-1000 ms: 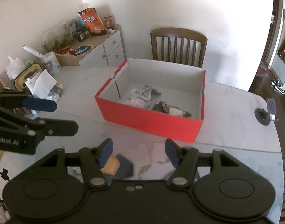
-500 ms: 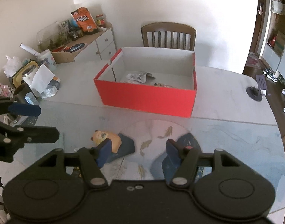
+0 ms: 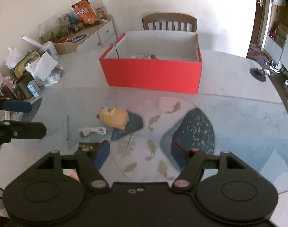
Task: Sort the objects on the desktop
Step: 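Withdraw both open tools from the box back over the table, then reach the left tool to the white-green printed bag while the right tool approaches the blue biscuit packet, then close the left tool on the white-green bag while the right tool grasps the blue packet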
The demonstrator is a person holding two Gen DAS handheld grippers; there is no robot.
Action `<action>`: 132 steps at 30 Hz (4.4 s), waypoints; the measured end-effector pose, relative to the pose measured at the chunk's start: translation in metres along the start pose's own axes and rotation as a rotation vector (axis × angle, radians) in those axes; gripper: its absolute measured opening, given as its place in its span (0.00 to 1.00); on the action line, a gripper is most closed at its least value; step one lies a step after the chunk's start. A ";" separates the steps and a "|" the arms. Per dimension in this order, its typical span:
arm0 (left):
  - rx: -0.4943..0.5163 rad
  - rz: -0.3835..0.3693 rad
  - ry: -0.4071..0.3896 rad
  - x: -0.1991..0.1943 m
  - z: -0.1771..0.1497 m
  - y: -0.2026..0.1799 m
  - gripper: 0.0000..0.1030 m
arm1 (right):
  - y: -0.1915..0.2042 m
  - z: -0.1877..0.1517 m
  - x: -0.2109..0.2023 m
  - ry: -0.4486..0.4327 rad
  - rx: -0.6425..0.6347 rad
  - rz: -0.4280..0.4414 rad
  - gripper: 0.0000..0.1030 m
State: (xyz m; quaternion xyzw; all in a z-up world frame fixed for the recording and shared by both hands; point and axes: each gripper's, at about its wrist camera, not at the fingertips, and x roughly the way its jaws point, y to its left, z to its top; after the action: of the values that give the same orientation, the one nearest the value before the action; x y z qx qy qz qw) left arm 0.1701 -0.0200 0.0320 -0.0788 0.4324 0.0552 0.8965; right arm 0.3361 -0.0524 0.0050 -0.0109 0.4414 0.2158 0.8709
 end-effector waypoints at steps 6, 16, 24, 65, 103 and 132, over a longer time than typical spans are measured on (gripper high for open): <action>-0.008 0.016 0.015 0.002 -0.015 0.011 0.99 | 0.004 -0.017 0.003 0.021 0.010 0.001 0.69; 0.022 -0.013 0.062 0.011 -0.047 0.014 0.99 | 0.013 -0.039 0.011 0.055 0.011 0.008 0.69; 0.023 -0.028 0.095 0.018 -0.076 0.018 0.99 | 0.029 -0.057 0.023 0.093 -0.043 0.034 0.69; 0.026 -0.032 0.251 0.065 -0.124 0.019 0.99 | 0.099 -0.088 0.090 0.226 -0.666 0.264 0.62; 0.048 0.064 0.218 0.089 -0.121 0.001 0.84 | 0.036 -0.074 0.090 0.185 -0.250 -0.013 0.51; -0.061 0.025 0.157 0.051 -0.105 0.017 0.44 | 0.044 -0.049 0.054 0.154 -0.196 0.007 0.36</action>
State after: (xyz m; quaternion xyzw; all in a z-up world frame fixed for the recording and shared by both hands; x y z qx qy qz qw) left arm 0.1183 -0.0219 -0.0738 -0.1049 0.5004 0.0733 0.8563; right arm 0.3093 -0.0035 -0.0593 -0.1110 0.4838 0.2595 0.8284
